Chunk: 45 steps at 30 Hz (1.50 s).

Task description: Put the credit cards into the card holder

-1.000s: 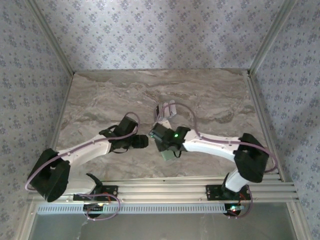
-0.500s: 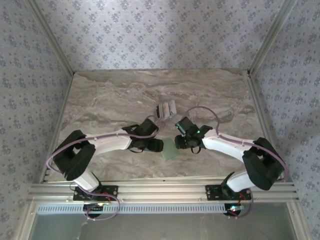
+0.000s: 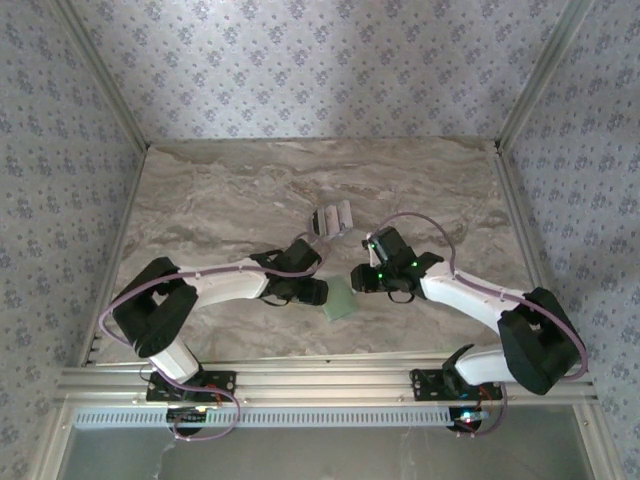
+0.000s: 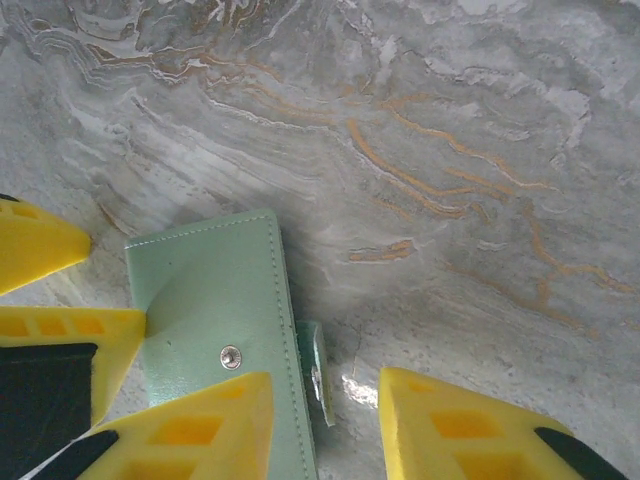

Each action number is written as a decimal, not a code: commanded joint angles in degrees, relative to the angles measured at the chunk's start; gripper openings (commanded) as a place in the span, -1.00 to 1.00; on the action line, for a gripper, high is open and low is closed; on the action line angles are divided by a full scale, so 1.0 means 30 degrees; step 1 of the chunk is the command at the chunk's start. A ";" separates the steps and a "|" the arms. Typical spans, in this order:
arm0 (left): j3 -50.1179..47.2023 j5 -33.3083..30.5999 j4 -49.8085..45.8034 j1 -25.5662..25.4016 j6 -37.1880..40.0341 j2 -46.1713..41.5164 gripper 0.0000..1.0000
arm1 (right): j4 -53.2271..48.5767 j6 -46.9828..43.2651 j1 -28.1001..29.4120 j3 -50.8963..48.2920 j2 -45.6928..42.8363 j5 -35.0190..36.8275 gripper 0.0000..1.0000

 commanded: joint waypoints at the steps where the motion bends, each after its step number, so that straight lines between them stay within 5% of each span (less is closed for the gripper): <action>1: 0.0260 -0.0116 0.0444 -0.0166 -0.0003 0.0714 0.42 | 0.0063 -0.0354 -0.0119 -0.0226 0.0168 -0.0593 -0.32; 30: 0.0202 -0.0086 0.0586 -0.0166 -0.0009 0.0893 0.40 | 0.0800 -0.0335 -0.0409 -0.0193 0.1000 -0.1763 -0.63; 39: 0.0230 -0.0108 0.0627 -0.0166 0.0004 0.1066 0.39 | 0.1337 -0.0401 -0.0374 -0.0295 0.0899 -0.2861 -0.98; 45: 0.0260 -0.0087 0.0693 -0.0166 0.0008 0.1304 0.39 | 0.1297 -0.0660 0.0234 -0.0125 0.0534 -0.2851 -1.00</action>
